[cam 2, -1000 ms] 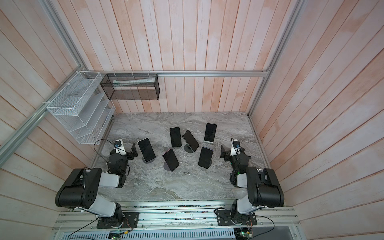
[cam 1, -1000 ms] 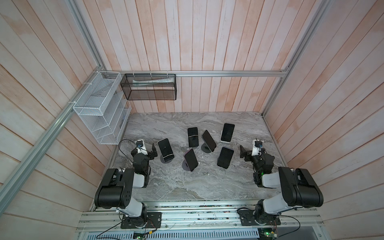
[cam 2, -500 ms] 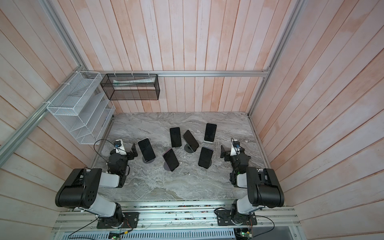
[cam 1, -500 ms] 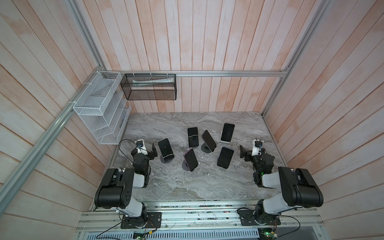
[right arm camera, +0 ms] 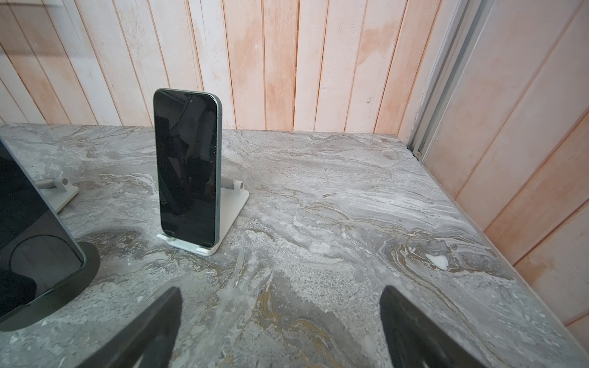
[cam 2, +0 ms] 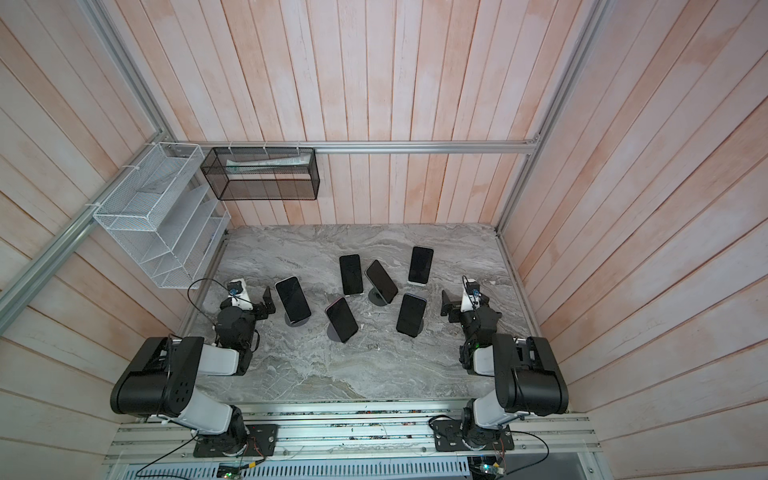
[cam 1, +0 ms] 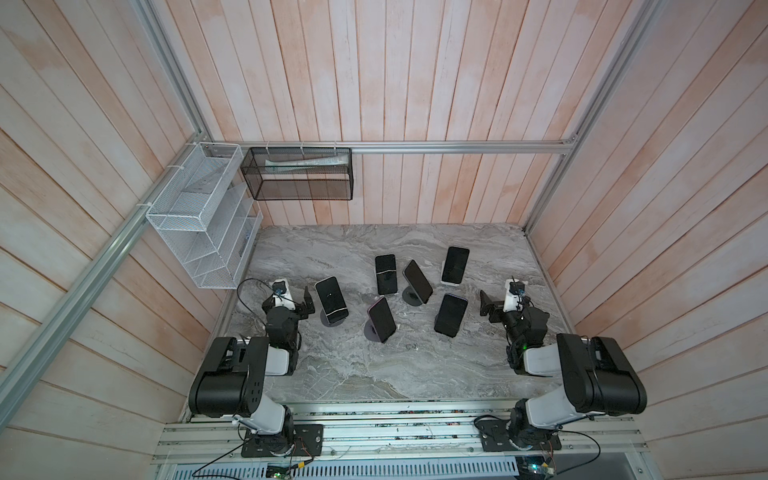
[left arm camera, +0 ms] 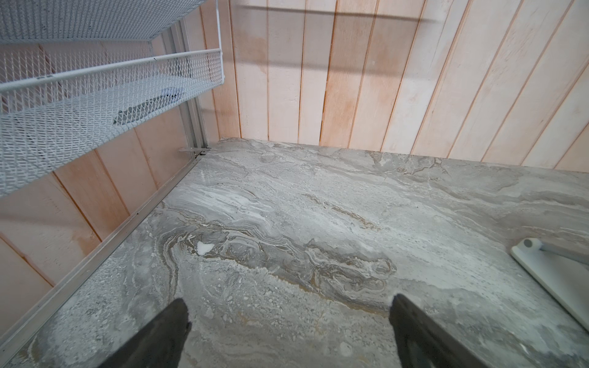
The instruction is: Remove the phone from the phone stand
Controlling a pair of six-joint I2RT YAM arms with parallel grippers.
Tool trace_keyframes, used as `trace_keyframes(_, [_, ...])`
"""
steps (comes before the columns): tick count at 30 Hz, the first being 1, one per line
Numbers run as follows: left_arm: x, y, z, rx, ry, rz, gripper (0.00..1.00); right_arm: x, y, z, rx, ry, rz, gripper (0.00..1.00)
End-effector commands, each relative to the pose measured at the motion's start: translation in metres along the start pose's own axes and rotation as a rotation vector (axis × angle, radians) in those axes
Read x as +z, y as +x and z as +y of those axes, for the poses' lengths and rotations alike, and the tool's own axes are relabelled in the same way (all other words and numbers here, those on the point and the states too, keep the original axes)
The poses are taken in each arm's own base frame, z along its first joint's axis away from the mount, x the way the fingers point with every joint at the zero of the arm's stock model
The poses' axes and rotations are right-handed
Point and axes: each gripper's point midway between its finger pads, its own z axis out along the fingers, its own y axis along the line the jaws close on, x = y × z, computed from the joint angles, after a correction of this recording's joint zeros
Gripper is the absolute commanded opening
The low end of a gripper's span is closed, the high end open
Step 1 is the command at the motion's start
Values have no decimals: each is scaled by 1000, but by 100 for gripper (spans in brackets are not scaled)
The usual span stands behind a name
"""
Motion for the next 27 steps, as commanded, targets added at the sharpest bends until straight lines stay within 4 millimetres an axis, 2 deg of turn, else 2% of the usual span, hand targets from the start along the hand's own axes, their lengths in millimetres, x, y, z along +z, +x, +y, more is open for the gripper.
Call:
trace_keyframes(1, [0, -7, -1, 3, 6, -19, 100, -1, -6, 1, -4, -11, -19, 98])
trace_keyframes(22, [0, -7, -1, 2, 6, -19, 100, -1, -6, 0, -3, -10, -19, 98])
trace_keyframes(23, [1, -7, -1, 4, 7, -19, 100, -1, -6, -1, -3, -1, -20, 98])
trace_keyframes(27, [1, -7, -1, 3, 9, -18, 100, 5, -23, -32, 64, 182, -14, 98])
